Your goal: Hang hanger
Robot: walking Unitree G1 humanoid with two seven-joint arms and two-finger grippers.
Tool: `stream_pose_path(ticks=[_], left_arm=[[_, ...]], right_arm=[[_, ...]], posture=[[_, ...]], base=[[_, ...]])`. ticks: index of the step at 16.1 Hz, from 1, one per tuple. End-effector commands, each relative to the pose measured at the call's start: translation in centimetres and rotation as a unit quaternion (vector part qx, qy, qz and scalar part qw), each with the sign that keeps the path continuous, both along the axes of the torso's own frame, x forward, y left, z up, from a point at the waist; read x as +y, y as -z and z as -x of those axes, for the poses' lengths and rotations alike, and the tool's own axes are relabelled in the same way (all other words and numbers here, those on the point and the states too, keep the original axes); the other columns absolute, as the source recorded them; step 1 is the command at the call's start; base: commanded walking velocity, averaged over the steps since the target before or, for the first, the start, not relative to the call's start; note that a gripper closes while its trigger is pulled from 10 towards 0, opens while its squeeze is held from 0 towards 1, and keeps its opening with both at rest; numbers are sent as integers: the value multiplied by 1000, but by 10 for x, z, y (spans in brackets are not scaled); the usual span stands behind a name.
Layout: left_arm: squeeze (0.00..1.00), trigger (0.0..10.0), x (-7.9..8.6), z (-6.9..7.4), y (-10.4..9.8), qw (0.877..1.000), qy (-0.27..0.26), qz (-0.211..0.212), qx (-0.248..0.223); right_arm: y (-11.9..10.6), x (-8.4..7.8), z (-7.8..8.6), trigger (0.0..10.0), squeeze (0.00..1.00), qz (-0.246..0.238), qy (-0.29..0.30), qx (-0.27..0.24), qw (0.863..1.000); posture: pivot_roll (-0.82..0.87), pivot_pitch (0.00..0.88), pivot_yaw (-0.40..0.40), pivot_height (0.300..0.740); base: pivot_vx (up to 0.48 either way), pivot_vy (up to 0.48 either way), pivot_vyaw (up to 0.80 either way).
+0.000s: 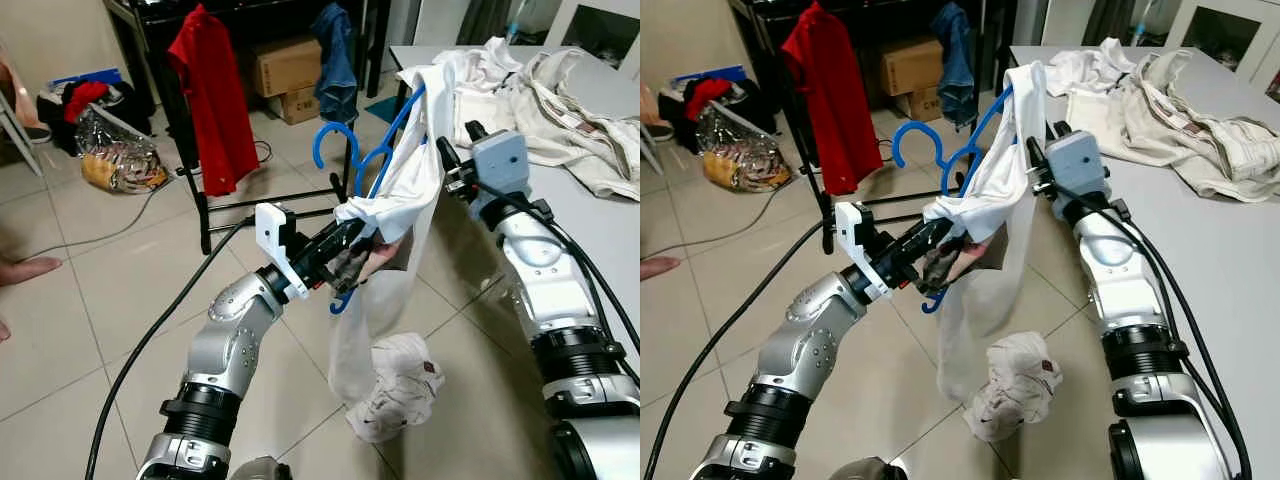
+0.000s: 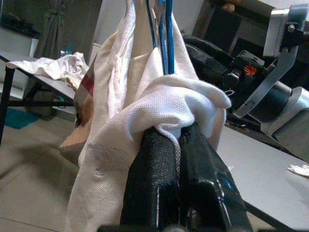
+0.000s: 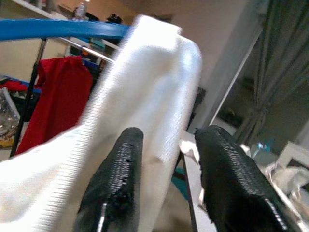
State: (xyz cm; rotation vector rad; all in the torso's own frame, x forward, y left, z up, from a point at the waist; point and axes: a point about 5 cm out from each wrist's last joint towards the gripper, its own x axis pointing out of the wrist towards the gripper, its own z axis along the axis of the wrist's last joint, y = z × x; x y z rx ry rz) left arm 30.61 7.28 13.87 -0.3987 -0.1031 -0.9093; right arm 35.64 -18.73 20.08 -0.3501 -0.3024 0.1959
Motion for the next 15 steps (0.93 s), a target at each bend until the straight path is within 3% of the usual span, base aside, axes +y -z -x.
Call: stream_pose_path(ticks=[1,6,8,13,15], left_arm=[[0,10000,-1,-1,-6,1000,3,-3,-20],[0,10000,-1,-1,-5,1000,5,-5,-17],[0,10000,-1,-1,-4,1000,6,-6,-16],[0,10000,-1,0,-5,1000,7,-6,-15],[0,10000,0,0,-4,1000,6,-7,-14]], right_arm=[[-5,-14,2,10000,0,-26,9,2,1000],[-17,-33,14,10000,0,-66,-32,22,997],[-21,-22,24,10000,0,-83,-97,34,991],[-19,-8,33,10000,0,-116,-155,60,979],[-13,1,39,10000,0,-101,-177,81,976]], posture=[[13,0,40,723],[7,0,45,723],[5,0,47,723],[9,0,48,723],[9,0,48,723]], base=[[0,0,0],[0,0,0],[0,0,0],[0,0,0],[0,0,0]])
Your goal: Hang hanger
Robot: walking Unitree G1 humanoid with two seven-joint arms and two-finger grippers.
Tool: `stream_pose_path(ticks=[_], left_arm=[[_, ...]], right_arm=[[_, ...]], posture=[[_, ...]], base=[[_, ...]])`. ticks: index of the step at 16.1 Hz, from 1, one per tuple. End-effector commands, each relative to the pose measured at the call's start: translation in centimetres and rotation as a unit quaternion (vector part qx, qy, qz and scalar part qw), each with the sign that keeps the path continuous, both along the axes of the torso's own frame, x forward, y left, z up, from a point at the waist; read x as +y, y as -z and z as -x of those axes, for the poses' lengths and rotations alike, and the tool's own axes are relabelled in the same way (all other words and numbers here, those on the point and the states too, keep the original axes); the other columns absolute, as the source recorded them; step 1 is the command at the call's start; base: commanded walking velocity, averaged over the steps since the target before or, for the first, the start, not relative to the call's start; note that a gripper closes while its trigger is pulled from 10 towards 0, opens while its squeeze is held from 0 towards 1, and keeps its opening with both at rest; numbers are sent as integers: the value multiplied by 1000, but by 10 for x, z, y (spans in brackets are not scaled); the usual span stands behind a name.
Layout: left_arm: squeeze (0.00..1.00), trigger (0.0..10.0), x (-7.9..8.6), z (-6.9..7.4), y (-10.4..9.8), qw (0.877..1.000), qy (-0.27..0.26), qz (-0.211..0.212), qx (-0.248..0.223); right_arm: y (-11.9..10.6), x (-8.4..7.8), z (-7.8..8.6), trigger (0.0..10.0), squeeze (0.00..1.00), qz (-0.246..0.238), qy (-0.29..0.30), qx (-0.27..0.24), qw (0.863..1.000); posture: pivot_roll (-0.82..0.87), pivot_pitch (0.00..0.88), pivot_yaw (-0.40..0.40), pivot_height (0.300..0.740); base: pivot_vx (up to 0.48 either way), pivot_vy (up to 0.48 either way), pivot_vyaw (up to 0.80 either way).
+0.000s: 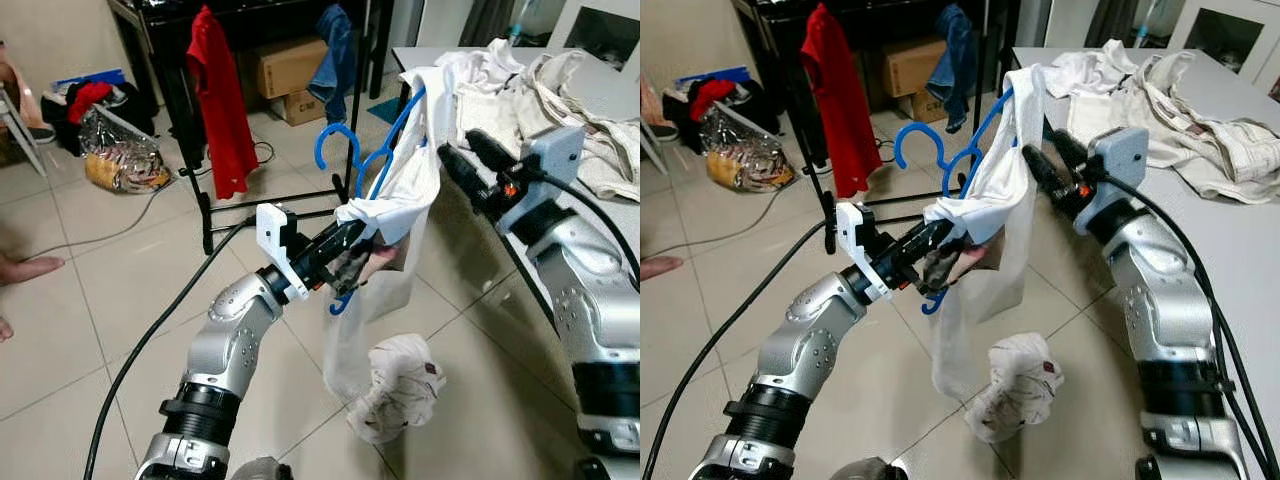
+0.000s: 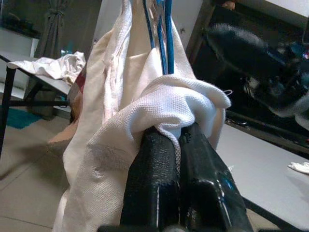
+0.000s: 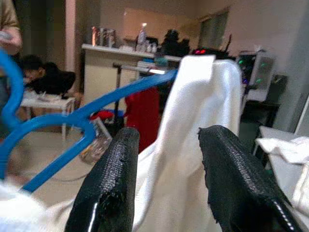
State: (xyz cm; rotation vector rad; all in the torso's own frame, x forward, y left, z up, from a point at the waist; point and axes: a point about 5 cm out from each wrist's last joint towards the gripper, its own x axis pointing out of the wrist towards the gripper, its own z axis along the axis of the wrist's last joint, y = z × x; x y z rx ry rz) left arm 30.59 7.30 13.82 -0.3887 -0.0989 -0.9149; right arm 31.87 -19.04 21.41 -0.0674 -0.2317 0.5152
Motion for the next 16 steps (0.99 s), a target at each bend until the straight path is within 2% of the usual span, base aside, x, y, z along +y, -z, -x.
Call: stream_pose_path(ticks=[1,8,16], left_arm=[[0,10000,-1,-1,-4,1000,3,-2,-13],[0,10000,-2,0,-4,1000,5,-2,-13],[0,10000,-2,0,-4,1000,5,-2,-13]], right_arm=[[1,5,1,10000,0,7,-9,7,1000],[2,9,-9,10000,0,-1,32,23,999],[2,9,-9,10000,0,-1,32,23,999]], posture=[[9,0,48,723],[10,0,46,723],[10,0,46,723]], base=[[0,0,0],[0,0,0],[0,0,0]])
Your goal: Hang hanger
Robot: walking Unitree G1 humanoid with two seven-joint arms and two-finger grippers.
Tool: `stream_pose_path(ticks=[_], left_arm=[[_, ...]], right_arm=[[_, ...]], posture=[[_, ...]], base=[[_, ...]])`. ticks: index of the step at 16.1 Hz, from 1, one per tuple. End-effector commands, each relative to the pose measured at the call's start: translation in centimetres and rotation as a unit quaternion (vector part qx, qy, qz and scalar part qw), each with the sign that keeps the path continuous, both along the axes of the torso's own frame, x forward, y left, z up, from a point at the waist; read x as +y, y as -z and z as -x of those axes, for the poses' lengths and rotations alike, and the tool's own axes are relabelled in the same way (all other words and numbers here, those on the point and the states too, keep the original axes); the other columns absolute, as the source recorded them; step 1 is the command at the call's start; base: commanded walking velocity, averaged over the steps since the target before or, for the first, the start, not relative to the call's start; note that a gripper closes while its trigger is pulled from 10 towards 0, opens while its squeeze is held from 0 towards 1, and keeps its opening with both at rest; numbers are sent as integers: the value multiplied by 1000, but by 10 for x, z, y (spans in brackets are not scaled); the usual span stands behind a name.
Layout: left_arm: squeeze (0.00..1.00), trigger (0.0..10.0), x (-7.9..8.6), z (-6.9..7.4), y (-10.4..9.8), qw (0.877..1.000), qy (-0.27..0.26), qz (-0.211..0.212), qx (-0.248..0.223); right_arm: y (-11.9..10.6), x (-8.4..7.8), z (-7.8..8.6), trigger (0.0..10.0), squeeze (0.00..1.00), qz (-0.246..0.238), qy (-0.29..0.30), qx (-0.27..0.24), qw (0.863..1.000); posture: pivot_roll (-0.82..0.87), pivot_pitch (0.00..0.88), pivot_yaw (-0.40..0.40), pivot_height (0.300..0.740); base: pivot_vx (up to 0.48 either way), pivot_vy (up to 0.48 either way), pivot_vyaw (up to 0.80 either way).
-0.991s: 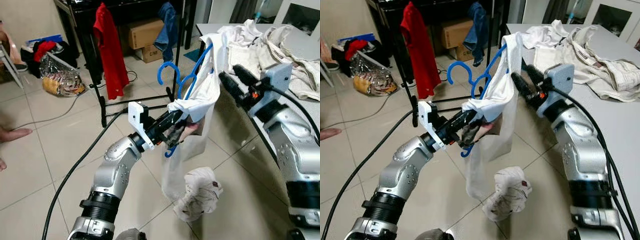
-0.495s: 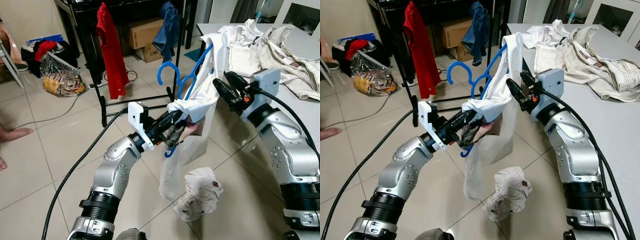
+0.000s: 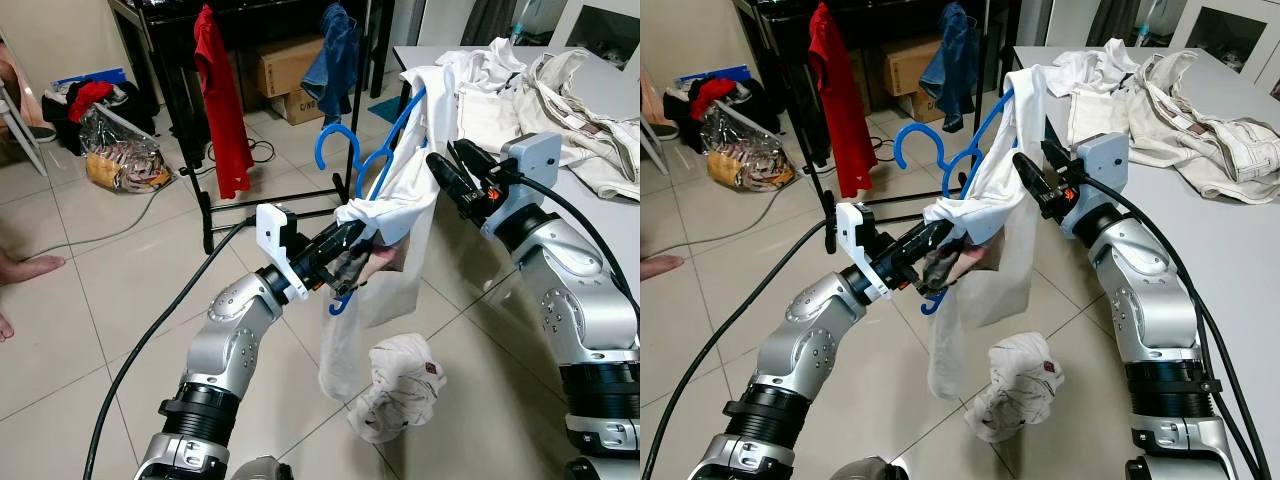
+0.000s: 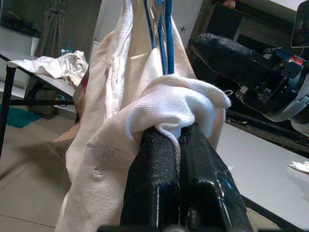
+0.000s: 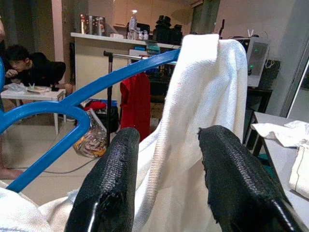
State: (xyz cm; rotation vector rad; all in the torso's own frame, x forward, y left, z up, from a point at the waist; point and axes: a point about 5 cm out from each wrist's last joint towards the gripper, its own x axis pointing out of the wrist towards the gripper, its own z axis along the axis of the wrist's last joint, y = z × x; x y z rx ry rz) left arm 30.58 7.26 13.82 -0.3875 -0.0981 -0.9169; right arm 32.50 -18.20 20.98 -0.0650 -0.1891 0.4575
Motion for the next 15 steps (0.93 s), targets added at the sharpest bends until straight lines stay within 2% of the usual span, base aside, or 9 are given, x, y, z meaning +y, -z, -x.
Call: stream_pose_path(ticks=[1,7,8,9,10,15], left_arm=[[0,10000,-2,0,-4,1000,4,-1,-13],[0,10000,-2,0,-4,1000,4,-1,-13],[0,10000,-2,0,-4,1000,4,-2,-13],[0,10000,-6,4,-2,1000,16,-15,-18],[0,10000,-7,5,-1,999,21,-21,-21],[0,10000,-7,5,-1,999,22,-21,-21]], right_arm=[[-2,0,-2,10000,0,-1,3,3,1000],[-2,0,-2,10000,0,-1,3,3,1000],[-3,1,-4,10000,0,-3,9,4,1000],[3,8,-17,10000,0,3,55,23,998],[5,13,-21,10000,0,6,68,32,997],[5,18,-23,10000,0,7,67,32,997]], posture=[[10,0,46,723],[10,0,46,723],[10,0,46,723],[11,0,49,723],[10,0,49,723],[10,0,50,723]], base=[[0,0,0],[0,0,0],[0,0,0],[0,0,0],[0,0,0],[0,0,0]])
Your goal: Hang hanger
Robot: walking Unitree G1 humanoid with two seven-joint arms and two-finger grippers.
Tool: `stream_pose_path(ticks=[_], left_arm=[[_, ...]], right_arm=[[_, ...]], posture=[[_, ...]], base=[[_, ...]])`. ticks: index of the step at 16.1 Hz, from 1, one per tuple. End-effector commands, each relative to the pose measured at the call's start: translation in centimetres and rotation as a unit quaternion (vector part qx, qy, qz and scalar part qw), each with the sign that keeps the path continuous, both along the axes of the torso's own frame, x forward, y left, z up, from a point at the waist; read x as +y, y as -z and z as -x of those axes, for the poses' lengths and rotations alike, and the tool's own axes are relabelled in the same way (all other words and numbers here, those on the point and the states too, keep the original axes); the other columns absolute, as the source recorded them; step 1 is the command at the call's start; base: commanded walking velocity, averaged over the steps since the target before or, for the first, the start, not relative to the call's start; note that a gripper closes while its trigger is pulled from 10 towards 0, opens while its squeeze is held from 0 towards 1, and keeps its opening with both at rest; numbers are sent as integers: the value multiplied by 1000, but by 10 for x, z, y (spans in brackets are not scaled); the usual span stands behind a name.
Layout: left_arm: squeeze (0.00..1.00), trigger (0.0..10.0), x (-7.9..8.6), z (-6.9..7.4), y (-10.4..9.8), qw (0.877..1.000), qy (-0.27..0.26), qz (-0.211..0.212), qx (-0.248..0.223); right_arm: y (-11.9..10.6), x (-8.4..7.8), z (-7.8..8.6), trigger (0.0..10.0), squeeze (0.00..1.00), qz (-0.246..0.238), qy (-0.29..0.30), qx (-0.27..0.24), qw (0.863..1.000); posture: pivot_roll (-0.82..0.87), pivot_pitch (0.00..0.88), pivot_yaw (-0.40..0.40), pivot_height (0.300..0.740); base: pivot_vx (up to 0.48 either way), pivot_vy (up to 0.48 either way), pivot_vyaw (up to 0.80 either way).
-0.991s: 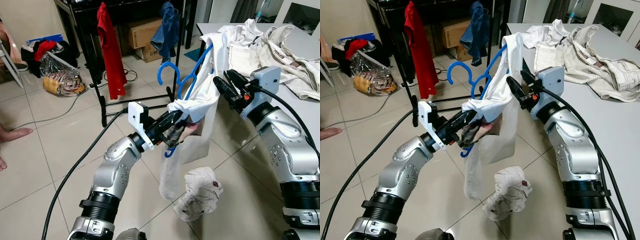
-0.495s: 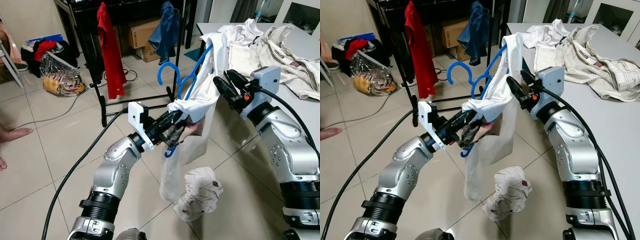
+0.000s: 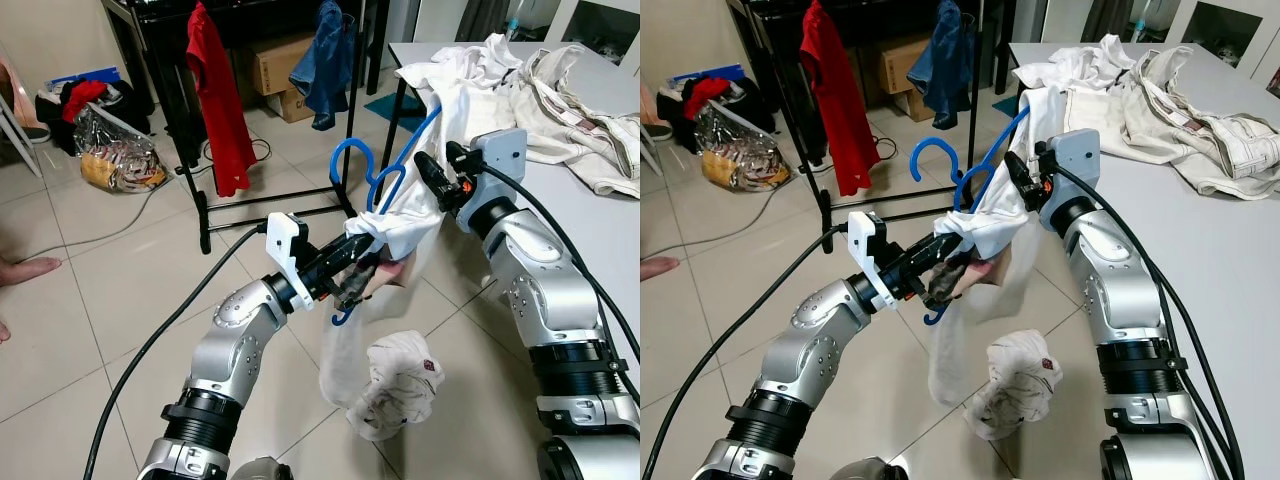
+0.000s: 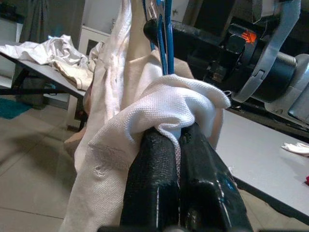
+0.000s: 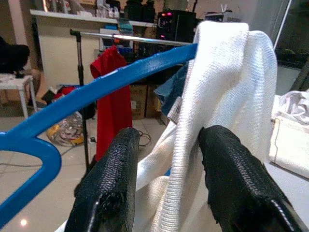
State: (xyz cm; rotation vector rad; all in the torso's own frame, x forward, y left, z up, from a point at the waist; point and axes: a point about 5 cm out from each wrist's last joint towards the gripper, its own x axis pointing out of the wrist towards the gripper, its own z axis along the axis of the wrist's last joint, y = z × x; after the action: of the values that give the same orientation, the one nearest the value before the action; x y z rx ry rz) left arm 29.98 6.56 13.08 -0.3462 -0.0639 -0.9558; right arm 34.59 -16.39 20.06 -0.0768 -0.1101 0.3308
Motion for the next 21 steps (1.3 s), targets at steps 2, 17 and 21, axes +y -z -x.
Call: stream_pose_path(ticks=[2,17,21], left_arm=[[0,10000,0,-1,-8,1000,1,3,-24],[0,10000,-1,0,-7,1000,0,4,-20],[0,10000,3,-4,-8,1000,-14,15,-7]], right_arm=[[-5,0,-3,10000,0,-3,5,-8,1000],[-13,-5,15,0,0,-21,-28,-64,997],[-19,-11,22,0,0,19,5,-109,994]], posture=[[15,0,48,723],[8,0,46,723],[3,0,47,723]], base=[[0,0,0],[0,0,0],[0,0,0]])
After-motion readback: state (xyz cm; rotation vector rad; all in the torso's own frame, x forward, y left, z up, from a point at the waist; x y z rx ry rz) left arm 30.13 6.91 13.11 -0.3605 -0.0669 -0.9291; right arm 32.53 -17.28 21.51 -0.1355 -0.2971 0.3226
